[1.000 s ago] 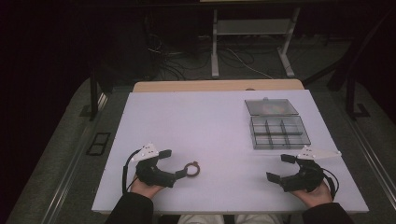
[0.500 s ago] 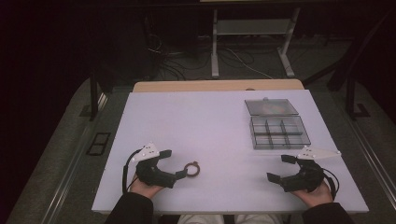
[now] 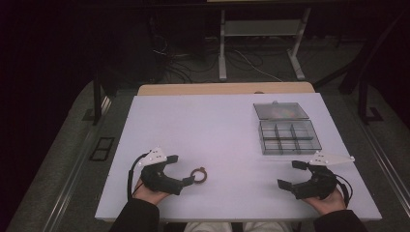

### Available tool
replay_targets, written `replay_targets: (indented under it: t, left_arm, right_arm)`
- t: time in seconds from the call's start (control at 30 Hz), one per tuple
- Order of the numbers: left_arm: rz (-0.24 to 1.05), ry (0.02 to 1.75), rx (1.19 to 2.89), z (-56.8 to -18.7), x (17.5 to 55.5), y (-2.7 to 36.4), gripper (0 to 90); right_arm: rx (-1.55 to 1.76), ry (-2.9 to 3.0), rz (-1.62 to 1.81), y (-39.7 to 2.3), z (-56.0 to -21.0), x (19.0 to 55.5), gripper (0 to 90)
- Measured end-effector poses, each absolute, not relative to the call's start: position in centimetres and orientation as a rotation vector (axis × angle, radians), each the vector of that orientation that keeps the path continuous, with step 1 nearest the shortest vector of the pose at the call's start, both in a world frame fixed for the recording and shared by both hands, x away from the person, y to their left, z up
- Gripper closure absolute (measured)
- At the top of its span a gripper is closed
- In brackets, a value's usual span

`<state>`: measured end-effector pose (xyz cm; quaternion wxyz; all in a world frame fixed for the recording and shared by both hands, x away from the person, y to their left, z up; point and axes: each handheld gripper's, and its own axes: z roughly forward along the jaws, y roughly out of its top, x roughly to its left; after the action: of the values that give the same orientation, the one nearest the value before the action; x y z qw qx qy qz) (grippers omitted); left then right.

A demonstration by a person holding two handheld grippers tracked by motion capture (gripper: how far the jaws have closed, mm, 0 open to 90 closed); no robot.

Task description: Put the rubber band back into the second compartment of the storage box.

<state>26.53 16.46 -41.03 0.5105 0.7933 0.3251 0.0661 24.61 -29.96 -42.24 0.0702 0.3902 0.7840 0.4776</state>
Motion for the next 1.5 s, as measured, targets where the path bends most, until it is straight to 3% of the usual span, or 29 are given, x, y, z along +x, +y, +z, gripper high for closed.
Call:
replay_targets:
  t: [0.43,1.5]
  left_arm:
    - [0.187,0.779,1.934,-39.6,26.9,16.6,0.0]
    - [0.104,0.816,2.045,-39.0,30.9,16.0,0.0]
  right_arm:
    - [1.168,2.371,1.43,-29.8,-42.3,24.5,0.1]
    - [1.168,2.383,1.422,-29.7,-42.4,24.5,0.1]
